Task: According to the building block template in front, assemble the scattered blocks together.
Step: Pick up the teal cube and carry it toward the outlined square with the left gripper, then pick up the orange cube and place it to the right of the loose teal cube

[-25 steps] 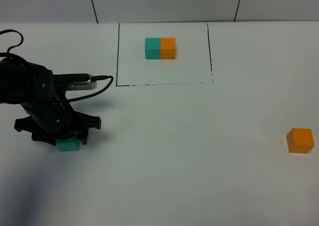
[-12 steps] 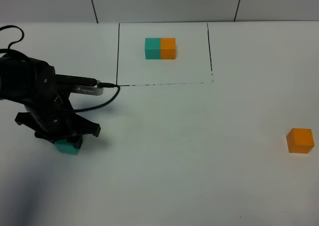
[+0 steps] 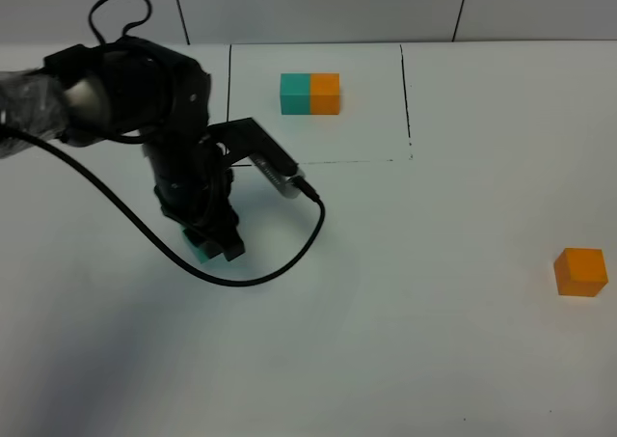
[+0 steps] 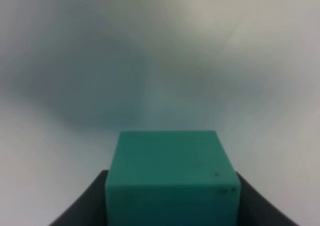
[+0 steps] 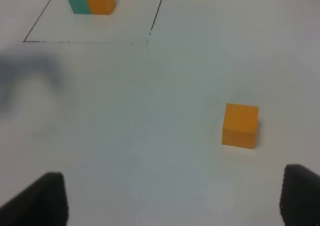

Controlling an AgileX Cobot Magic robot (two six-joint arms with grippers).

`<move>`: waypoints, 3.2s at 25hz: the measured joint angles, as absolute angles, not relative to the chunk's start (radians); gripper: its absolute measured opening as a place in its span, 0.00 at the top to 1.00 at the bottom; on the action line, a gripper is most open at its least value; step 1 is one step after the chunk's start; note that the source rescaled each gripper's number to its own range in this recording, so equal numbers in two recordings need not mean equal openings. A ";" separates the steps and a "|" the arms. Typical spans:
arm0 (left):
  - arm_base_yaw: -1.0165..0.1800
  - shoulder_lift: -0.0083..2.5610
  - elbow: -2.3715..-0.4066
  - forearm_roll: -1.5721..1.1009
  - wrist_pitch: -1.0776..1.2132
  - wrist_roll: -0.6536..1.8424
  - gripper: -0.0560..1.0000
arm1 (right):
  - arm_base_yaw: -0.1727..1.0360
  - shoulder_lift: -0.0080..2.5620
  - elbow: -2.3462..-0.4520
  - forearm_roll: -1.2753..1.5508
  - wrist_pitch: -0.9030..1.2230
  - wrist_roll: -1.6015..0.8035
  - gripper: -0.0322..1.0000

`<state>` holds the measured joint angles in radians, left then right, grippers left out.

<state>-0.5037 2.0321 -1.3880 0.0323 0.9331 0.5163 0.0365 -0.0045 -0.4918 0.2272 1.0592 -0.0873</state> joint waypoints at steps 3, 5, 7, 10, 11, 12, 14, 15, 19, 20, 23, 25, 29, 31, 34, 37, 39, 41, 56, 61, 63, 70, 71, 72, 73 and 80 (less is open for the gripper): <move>-0.555 2.094 -1.522 0.033 0.972 0.609 0.93 | 0.036 -0.005 -0.492 0.227 1.059 -0.087 0.27; -0.586 2.145 -1.619 0.043 1.009 0.662 0.93 | 0.036 -0.005 -0.492 0.227 1.059 -0.087 0.27; -0.613 2.196 -1.707 0.062 1.046 0.701 0.93 | 0.036 -0.005 -0.492 0.227 1.059 -0.085 0.27; -0.633 2.275 -1.831 0.073 1.081 0.753 0.93 | 0.036 -0.005 -0.492 0.227 1.059 -0.078 0.27; -0.636 2.302 -1.868 0.074 1.089 0.771 0.93 | 0.036 -0.005 -0.492 0.227 1.059 -0.076 0.27; -0.638 2.328 -1.900 0.074 1.097 0.786 0.93 | 0.036 -0.005 -0.492 0.227 1.059 -0.076 0.27; -0.639 2.370 -1.950 0.070 1.110 0.816 0.93 | 0.036 -0.005 -0.492 0.227 1.059 -0.075 0.27; -0.639 2.385 -1.965 0.061 1.113 0.827 0.93 | 0.036 -0.005 -0.492 0.227 1.059 -0.074 0.27; -0.639 2.423 -1.997 0.000 1.114 0.884 0.93 | 0.036 -0.005 -0.492 0.227 1.059 -0.072 0.27; -0.640 2.425 -1.997 0.000 1.112 0.903 0.93 | 0.036 -0.005 -0.492 0.227 1.059 -0.071 0.27; -0.640 2.425 -1.999 -0.022 1.099 0.948 0.93 | 0.036 -0.005 -0.492 0.227 1.059 -0.067 0.27; -0.640 2.425 -1.999 -0.023 1.082 0.971 0.93 | 0.036 -0.005 -0.492 0.227 1.059 -0.067 0.27; -0.640 2.425 -2.003 -0.023 1.071 1.000 0.93 | 0.036 -0.005 -0.492 0.227 1.059 -0.067 0.27; -0.640 2.428 -2.004 -0.024 1.070 1.005 0.93 | 0.036 -0.005 -0.492 0.227 1.059 -0.067 0.27; -0.640 2.442 -2.004 -0.025 1.076 1.007 0.93 | 0.036 -0.005 -0.492 0.227 1.059 -0.067 0.27; -0.640 2.448 -2.006 -0.026 1.077 1.007 0.93 | 0.036 -0.005 -0.492 0.227 1.059 -0.068 0.27; -0.640 2.448 -2.007 -0.026 1.078 1.007 0.93 | 0.036 -0.005 -0.492 0.227 1.059 -0.068 0.27; -0.640 2.448 -2.008 -0.026 1.078 1.007 0.93 | 0.036 -0.005 -0.492 0.227 1.059 -0.067 0.27; -0.642 2.457 -2.005 -0.063 1.075 1.004 0.42 | 0.036 -0.005 -0.492 0.227 1.059 -0.066 0.27; -0.642 2.426 -2.005 -0.063 1.076 0.961 0.05 | 0.036 -0.005 -0.492 0.227 1.059 -0.065 0.27; -0.642 2.397 -2.005 -0.063 1.078 0.916 0.01 | 0.036 -0.005 -0.492 0.227 1.059 -0.065 0.27; -0.558 2.326 -2.005 -0.051 1.127 0.708 0.00 | 0.036 -0.005 -0.492 0.227 1.059 -0.065 0.27; -0.529 2.320 -2.005 -0.051 1.131 0.669 0.00 | 0.036 -0.005 -0.492 0.227 1.059 -0.065 0.27; -0.497 2.313 -2.005 -0.051 1.134 0.629 0.00 | 0.036 -0.005 -0.492 0.227 1.059 -0.065 0.27; -0.469 2.303 -2.005 -0.051 1.140 0.597 0.00 | 0.036 -0.005 -0.492 0.227 1.059 -0.065 0.27; -0.262 2.194 -1.963 -0.048 1.163 0.443 0.01 | 0.036 -0.005 -0.492 0.227 1.059 -0.065 0.27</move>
